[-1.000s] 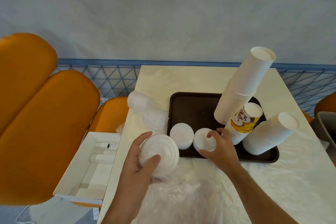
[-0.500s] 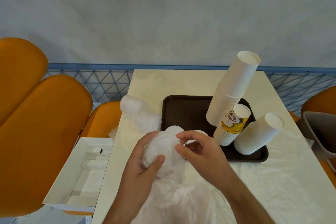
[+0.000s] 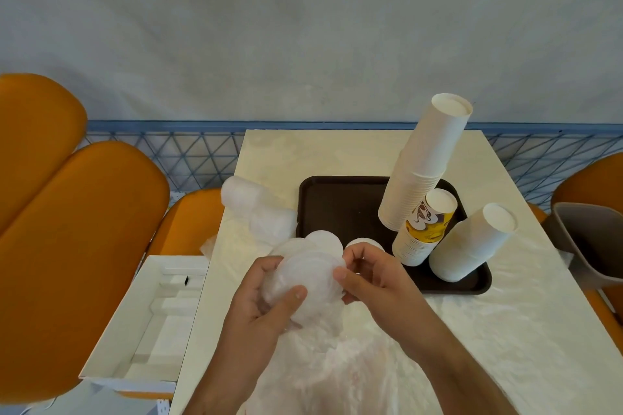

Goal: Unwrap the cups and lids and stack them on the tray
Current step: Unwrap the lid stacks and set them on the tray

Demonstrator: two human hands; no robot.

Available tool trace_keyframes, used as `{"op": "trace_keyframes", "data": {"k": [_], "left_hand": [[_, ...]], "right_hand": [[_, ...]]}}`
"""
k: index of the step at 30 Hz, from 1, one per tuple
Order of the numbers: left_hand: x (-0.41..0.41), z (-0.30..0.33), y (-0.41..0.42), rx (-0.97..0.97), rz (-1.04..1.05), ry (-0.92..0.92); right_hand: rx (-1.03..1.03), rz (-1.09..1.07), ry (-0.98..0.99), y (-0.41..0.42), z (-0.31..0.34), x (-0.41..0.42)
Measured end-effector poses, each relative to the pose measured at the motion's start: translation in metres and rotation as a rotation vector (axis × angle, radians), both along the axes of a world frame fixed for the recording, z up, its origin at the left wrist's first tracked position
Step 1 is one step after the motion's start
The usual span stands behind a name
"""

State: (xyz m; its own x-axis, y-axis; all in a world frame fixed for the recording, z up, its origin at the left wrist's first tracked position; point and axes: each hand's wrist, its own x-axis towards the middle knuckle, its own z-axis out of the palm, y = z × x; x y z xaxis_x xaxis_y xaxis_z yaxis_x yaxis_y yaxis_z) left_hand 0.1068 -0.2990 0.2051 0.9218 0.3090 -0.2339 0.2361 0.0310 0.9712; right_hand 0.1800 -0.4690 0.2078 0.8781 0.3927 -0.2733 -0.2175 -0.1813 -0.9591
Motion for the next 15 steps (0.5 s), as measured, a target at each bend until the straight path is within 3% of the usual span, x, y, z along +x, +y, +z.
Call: {"op": "trace_keyframes", "data": {"k": [4, 6, 10, 13, 15], "left_hand": [[-0.0013, 0.0061, -0.0013, -0.065, -0.004, 0.005], [-0.0018, 0.009, -0.0029, -0.106, -0.013, 0.007], [-0.0017, 0.01, -0.0039, -0.128, -0.005, 0.018], [-0.0013, 0.0099, -0.0035, -0.117, -0.002, 0.03], [-0.0012, 0.0103, -0.0039, -0.111, -0.008, 0.028]], "right_hand": [[0.196, -0.101, 0.175, -0.0026, 0.0033, -0.0015], [0.198, -0.144, 0.158, -0.0017, 0.0043, -0.0025], [-0.069, -0.206, -0.228, -0.0013, 0.0016, -0.0036], [-0.187, -0.095, -0.5, -0.0048, -0.0006, -0.0062], [-0.238, 0.012, -0.574, -0.0049, -0.0042, -0.0089]]}}
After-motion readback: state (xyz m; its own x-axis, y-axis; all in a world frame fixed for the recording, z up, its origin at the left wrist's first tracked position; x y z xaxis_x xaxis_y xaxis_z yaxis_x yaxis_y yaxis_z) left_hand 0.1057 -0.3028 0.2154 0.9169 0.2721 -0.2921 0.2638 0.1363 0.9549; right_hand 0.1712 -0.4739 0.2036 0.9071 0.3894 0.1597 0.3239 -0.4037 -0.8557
